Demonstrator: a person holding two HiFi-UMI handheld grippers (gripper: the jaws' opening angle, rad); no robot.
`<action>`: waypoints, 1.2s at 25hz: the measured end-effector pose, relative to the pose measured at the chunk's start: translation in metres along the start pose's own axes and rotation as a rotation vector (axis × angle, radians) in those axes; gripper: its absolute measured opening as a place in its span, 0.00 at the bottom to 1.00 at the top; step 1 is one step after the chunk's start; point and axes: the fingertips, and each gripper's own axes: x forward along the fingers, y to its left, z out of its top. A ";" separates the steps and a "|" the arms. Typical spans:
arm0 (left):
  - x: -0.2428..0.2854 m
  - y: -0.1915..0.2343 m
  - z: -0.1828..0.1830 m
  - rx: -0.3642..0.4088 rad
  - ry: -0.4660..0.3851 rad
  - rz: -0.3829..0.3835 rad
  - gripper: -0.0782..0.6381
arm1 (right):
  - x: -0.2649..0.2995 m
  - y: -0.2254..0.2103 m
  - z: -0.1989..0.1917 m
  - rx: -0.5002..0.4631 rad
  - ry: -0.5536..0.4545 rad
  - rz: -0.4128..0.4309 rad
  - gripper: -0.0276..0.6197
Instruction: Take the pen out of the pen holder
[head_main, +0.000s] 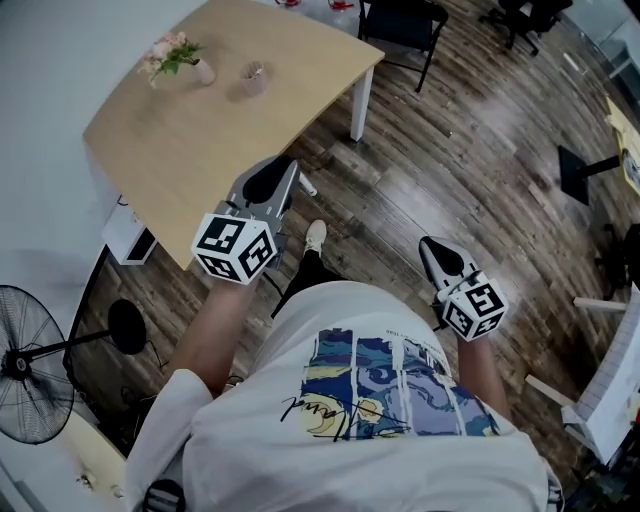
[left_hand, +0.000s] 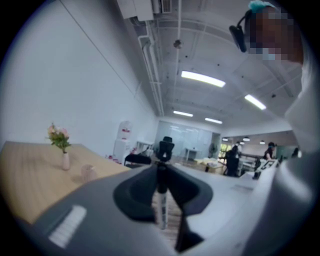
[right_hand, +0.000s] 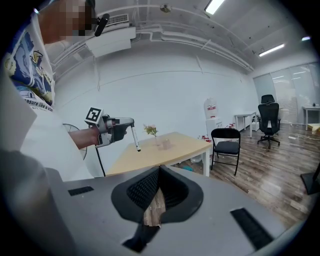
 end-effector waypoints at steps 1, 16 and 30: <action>0.000 0.000 -0.001 0.000 0.002 -0.001 0.20 | 0.000 0.000 0.000 0.000 0.001 -0.001 0.05; 0.005 -0.003 -0.007 -0.010 0.011 -0.014 0.20 | 0.002 -0.002 -0.005 -0.008 0.006 -0.005 0.05; 0.010 0.004 -0.005 -0.010 0.017 -0.006 0.20 | 0.010 -0.005 -0.002 -0.015 0.020 0.009 0.05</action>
